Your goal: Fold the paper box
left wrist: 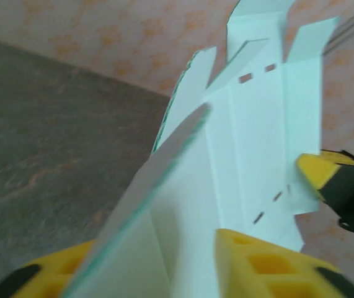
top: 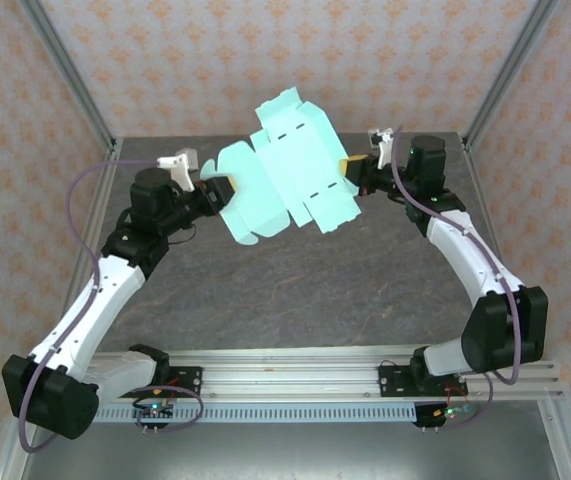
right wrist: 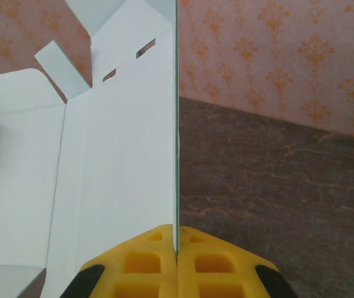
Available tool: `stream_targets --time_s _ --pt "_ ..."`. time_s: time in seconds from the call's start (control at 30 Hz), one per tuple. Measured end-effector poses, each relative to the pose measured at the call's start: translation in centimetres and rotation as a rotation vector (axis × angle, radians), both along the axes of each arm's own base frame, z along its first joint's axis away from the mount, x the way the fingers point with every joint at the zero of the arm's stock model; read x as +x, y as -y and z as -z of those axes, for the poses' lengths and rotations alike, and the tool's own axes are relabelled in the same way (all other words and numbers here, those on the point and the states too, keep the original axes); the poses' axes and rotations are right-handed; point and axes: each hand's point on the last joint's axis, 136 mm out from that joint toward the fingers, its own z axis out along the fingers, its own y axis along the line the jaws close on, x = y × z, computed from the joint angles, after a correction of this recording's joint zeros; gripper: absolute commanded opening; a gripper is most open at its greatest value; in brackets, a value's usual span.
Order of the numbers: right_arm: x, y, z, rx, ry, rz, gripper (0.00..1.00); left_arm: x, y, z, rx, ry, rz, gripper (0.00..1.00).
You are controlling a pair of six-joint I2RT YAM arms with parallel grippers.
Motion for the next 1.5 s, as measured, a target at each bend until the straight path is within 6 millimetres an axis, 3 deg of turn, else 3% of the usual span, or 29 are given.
stream_targets --time_s 0.13,0.27,0.4,0.6,0.87,0.97,1.13,1.27,1.5 --pt "-0.7 -0.1 1.7 -0.118 -0.044 -0.078 0.0 -0.5 -1.9 6.0 0.103 -0.134 -0.084 0.78" --pt "-1.3 -0.9 2.0 -0.174 -0.082 -0.205 0.0 -1.3 -4.5 9.1 0.238 -0.192 -0.172 0.82" --pt "-2.5 -1.3 3.0 -0.205 -0.122 -0.289 0.0 -1.5 -4.7 7.7 0.288 -0.117 -0.156 0.83" --pt "-4.9 -1.8 4.6 -0.234 -0.186 -0.376 0.0 -0.3 -2.3 4.9 0.342 0.096 0.009 0.83" --pt "-5.8 -1.9 4.3 -0.248 -0.186 -0.424 0.0 1.9 1.4 6.0 0.486 0.199 0.294 0.82" --pt "-5.9 -2.0 4.4 -0.251 -0.186 -0.432 0.0 3.0 2.4 5.5 0.513 0.229 0.355 0.73" --pt "-5.9 -2.1 4.9 -0.254 -0.202 -0.438 0.0 4.5 3.9 4.8 0.509 0.256 0.439 0.39" --pt "-5.3 -2.5 5.5 -0.286 -0.189 -0.413 0.0 4.4 4.7 5.8 0.491 0.235 0.5 0.17" --pt "-5.1 -2.6 8.6 -0.46 -0.081 -0.272 0.0 4.1 4.9 6.9 0.489 0.143 0.543 0.07"
